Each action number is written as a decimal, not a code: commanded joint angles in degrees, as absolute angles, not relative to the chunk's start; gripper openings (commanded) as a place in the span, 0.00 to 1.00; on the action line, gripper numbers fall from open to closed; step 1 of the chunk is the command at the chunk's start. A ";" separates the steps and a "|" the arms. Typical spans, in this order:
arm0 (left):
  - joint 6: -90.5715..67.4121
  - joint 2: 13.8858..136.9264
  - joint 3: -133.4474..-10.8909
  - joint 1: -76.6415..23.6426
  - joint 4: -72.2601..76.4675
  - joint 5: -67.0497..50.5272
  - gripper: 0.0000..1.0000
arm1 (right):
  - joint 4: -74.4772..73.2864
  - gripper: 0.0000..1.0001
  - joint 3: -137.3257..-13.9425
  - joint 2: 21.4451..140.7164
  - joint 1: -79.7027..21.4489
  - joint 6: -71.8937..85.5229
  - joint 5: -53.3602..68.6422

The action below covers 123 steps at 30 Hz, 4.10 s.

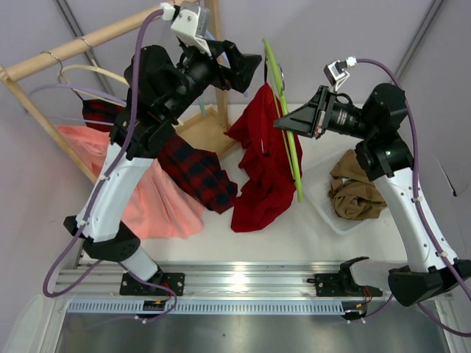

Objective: Place the skirt on the hanger

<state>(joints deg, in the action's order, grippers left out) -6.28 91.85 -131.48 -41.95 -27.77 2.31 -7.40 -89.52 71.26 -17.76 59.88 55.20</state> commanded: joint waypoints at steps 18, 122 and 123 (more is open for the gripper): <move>34.10 82.53 -112.07 -33.57 -22.24 -32.07 0.95 | -3.96 0.00 -86.93 66.18 -16.70 61.00 66.18; 53.26 101.25 -126.65 -46.76 -18.99 -0.26 0.18 | -47.28 0.00 -100.28 60.38 -29.62 1.67 4.23; 53.35 101.25 -126.65 -46.76 -18.98 -0.35 0.18 | -47.55 0.00 -100.28 60.38 -29.71 1.23 3.61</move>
